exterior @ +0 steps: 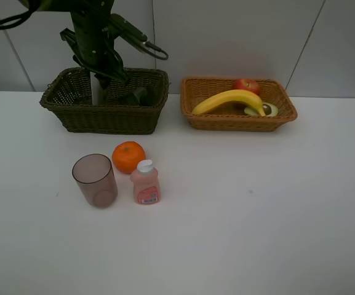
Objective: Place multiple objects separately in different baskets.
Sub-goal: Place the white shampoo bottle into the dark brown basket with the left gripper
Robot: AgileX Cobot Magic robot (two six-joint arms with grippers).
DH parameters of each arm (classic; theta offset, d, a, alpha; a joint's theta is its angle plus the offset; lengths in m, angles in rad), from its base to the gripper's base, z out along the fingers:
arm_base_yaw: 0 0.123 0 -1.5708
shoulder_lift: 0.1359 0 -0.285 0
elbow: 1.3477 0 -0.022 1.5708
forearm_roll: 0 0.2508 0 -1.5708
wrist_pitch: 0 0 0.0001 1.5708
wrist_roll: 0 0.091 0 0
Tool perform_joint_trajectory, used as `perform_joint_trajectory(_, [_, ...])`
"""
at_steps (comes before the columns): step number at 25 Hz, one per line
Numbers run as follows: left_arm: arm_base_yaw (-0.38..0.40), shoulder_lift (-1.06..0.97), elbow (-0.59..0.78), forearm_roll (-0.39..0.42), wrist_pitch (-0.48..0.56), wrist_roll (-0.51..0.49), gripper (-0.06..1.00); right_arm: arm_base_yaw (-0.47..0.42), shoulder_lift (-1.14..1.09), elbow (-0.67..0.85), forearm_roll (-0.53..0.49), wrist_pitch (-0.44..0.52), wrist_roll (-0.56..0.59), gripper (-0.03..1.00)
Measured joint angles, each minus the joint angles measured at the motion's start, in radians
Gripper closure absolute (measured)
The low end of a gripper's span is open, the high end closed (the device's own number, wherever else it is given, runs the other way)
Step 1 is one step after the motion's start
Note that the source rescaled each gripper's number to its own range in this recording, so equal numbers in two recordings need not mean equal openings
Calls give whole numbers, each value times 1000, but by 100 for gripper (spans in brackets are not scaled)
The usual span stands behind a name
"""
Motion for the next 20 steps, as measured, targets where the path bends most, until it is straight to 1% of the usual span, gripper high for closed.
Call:
perform_joint_trajectory(9, [0,0,0,-19,-4,0,44,0,0,0,0,0,1,15])
perform_joint_trajectory(10, [0,0,0,-20,-4,0,43,0,0,0,0,0,1,15])
perform_joint_trajectory(11, [0,0,0,-21,-5,0,39,0,0,0,0,0,1,15])
perform_joint_trajectory(15, [0,0,-1,-21,-16,0,13,0,0,0,0,0,0,15])
perform_joint_trajectory(16, [0,0,-1,-21,-16,0,9,0,0,0,0,0,0,15])
perform_joint_trajectory(18, [0,0,-1,-21,-16,0,3,0,0,0,0,0,0,15])
perform_joint_trajectory(20, [0,0,-1,-21,-16,0,2,0,0,0,0,0,0,15])
